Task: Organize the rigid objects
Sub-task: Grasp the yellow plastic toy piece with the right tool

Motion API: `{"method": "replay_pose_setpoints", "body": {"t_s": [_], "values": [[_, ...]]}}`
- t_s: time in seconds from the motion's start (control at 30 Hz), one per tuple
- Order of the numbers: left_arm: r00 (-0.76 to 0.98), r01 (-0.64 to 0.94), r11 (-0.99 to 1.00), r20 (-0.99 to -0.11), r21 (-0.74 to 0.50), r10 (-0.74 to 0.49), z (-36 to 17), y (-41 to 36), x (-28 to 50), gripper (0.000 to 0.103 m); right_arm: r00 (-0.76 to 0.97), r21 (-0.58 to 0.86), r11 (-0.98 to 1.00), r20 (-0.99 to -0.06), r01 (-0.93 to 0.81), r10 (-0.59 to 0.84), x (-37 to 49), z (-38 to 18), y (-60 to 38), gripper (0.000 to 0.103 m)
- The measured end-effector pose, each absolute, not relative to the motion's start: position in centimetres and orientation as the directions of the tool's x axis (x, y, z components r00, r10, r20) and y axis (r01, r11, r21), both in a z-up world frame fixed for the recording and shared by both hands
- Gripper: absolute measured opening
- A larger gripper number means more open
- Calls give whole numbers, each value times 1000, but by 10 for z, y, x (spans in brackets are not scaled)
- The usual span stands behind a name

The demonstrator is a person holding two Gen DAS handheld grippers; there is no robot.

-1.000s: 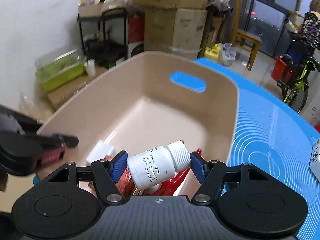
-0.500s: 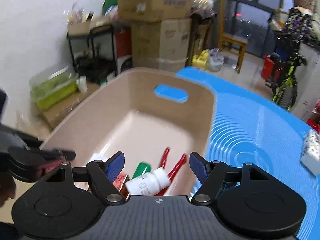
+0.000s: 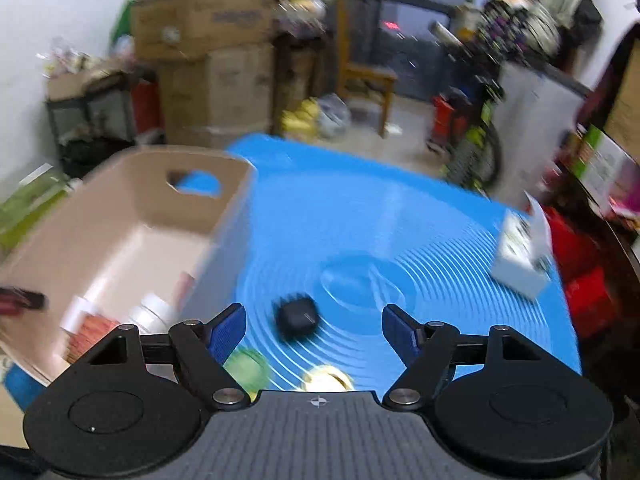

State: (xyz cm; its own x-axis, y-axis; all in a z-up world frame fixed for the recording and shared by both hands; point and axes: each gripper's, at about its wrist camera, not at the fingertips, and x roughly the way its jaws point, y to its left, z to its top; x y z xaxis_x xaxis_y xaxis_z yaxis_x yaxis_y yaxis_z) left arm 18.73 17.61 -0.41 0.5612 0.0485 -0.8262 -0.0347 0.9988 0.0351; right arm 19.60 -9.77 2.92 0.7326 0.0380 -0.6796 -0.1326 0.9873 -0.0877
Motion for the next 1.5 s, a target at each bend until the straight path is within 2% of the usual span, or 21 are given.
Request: {"method": "replay_pose_setpoints", "body": {"t_s": [0.3, 0.53, 0.87, 1.13, 1.5], "values": [[561, -33, 999, -826, 37, 50, -4, 179, 188, 7, 640, -86, 996, -767, -33, -45, 208, -32, -122, 77], [561, -33, 999, -827, 38, 50, -4, 180, 188, 7, 590, 4, 998, -807, 55, -29, 217, -68, -121, 75], [560, -32, 999, -827, 38, 49, -4, 181, 188, 7, 591, 34, 998, -807, 58, -7, 224, -78, -110, 72], [558, -31, 999, -829, 32, 44, -4, 183, 187, 7, 595, 77, 993, -803, 88, 10, 226, -80, -112, 56], [558, -30, 999, -829, 29, 41, -5, 185, 187, 7, 621, 54, 996, -784, 76, -5, 217, -77, -110, 53]]}}
